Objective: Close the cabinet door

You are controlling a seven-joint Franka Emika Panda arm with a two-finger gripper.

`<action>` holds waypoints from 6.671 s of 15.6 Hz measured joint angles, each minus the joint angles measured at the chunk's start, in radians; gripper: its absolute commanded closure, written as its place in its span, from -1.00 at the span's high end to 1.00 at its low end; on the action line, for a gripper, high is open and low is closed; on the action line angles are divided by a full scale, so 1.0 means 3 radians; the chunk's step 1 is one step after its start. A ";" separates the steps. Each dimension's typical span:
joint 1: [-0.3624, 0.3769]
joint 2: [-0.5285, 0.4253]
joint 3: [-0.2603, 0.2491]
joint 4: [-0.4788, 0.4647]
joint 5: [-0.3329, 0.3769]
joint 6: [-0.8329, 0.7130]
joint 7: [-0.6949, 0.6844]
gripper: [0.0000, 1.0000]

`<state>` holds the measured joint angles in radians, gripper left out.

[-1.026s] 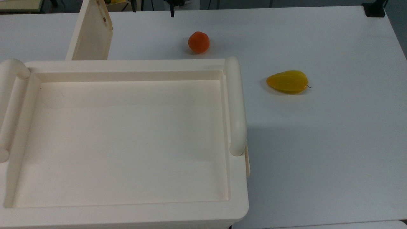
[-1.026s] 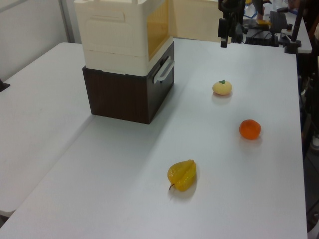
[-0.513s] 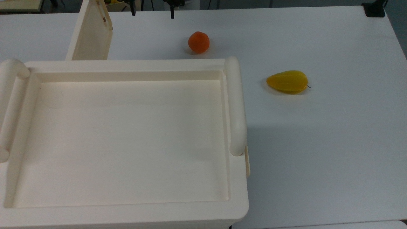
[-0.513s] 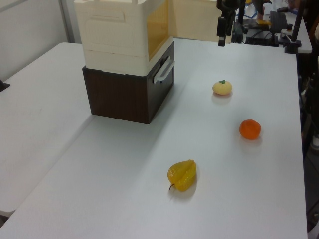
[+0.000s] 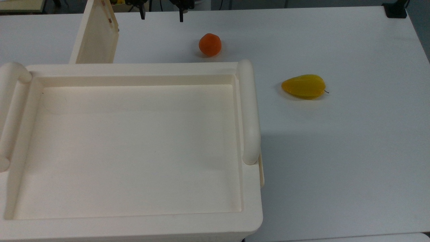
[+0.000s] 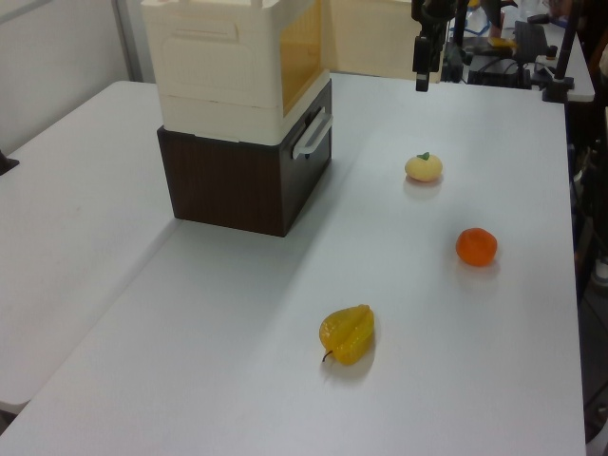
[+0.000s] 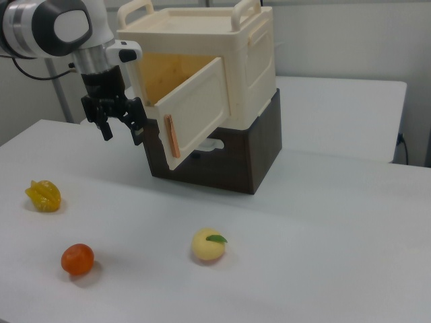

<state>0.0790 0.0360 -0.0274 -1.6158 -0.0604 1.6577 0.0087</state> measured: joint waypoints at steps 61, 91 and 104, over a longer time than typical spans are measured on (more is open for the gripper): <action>-0.0002 0.0326 -0.0420 0.0746 0.0896 0.0590 -0.0073 -1.00; 0.0016 0.0856 -0.0137 0.0612 0.0888 0.2455 0.0200 -1.00; 0.0103 0.0454 -0.0058 0.0389 -0.0003 0.0476 0.0138 -1.00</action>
<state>0.1100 0.1722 -0.0448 -1.4990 -0.0614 1.8004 0.0501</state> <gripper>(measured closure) 0.991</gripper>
